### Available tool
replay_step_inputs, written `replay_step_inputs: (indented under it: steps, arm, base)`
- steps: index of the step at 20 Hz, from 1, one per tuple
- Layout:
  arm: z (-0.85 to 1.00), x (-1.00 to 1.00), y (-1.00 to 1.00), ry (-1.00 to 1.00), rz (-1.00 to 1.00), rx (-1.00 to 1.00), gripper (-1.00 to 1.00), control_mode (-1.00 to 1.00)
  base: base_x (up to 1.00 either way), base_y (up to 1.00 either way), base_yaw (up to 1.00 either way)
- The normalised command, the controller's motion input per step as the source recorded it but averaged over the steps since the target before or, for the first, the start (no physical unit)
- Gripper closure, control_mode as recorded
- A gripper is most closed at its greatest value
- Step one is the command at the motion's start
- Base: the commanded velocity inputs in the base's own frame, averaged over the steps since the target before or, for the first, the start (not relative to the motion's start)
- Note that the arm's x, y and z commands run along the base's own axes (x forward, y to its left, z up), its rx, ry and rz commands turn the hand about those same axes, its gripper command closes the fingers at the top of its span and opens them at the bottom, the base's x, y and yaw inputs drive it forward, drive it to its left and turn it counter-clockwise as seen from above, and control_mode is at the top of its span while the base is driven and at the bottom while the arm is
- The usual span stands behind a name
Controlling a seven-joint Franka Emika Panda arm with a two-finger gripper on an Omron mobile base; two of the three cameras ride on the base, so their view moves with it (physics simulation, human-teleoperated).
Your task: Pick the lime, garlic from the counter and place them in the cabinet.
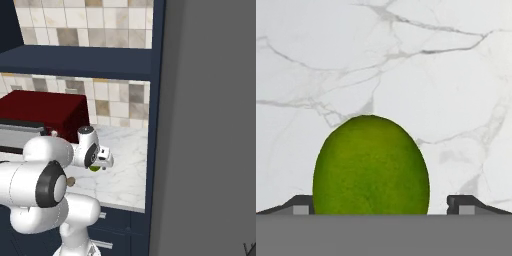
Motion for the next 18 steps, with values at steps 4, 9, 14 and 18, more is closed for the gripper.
replay_step_inputs:
  steps: [4, 9, 14, 18]
  arm:
    - [-0.08, 0.15, 0.00, 0.00, 0.00, 0.00, -1.00, -1.00]
    - [0.00, 0.00, 0.00, 0.00, 0.00, 0.00, 1.00, -1.00]
    - [0.00, 0.00, 0.00, 0.00, 0.00, 0.00, 1.00, -1.00]
    - [0.09, -0.27, -0.01, -0.04, 0.00, 0.00, 1.00, -1.00]
  base:
    - [0.00, 0.00, 0.00]
    - [0.00, 0.00, 0.00]
    - [0.00, 0.00, 0.00]
    - [0.00, 0.00, 0.00]
